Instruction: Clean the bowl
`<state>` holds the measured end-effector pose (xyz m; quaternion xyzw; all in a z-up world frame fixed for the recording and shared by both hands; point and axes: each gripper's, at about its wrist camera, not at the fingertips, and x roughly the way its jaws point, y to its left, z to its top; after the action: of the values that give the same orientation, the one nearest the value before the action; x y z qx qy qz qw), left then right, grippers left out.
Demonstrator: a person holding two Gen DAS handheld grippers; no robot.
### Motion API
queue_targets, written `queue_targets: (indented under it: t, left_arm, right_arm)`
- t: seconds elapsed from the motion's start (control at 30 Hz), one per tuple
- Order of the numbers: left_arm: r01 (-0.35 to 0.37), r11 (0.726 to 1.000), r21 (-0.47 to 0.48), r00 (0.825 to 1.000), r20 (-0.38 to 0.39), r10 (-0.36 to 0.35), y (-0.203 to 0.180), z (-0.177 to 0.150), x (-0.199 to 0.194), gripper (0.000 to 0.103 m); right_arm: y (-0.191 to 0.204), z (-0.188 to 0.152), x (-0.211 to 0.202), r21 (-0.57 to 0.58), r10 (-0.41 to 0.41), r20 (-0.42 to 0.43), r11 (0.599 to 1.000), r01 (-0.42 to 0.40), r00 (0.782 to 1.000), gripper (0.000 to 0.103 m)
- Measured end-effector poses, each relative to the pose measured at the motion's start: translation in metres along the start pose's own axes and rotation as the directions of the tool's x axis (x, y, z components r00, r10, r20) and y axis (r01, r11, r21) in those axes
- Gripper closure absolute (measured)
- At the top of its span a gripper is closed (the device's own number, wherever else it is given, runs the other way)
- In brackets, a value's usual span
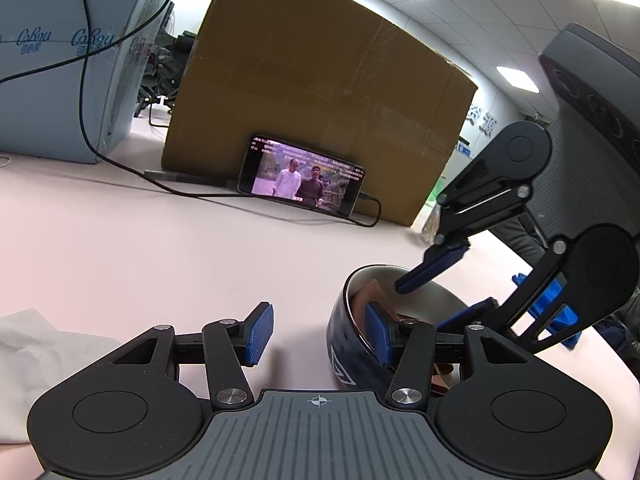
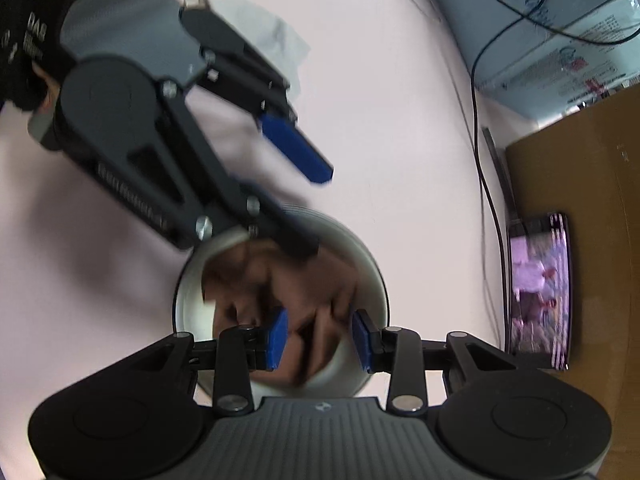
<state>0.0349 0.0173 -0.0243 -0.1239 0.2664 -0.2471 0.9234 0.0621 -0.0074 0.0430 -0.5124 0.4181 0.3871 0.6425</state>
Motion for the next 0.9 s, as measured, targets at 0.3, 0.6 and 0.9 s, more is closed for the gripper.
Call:
queue_targets:
  t: [0.3, 0.6, 0.9]
  left_arm:
    - [-0.002, 1.000, 0.001, 1.000, 0.001, 0.002, -0.001, -0.001, 0.001, 0.053]
    - [-0.001, 1.000, 0.000, 1.000, 0.000, 0.001, -0.001, 0.000, 0.000, 0.053]
    - [-0.003, 1.000, 0.002, 1.000, 0.001, 0.003, -0.001, 0.000, -0.001, 0.053]
  right_arm:
    - [-0.005, 0.000, 0.004, 0.053, 0.075, 0.078, 0.995, -0.079, 0.994, 0.062]
    - [-0.025, -0.019, 0.027, 0.190, 0.149, 0.144, 0.966, -0.175, 0.978, 0.062]
    - [-0.014, -0.032, 0.026, 0.197, 0.131, 0.292, 0.961, -0.194, 0.947, 0.089]
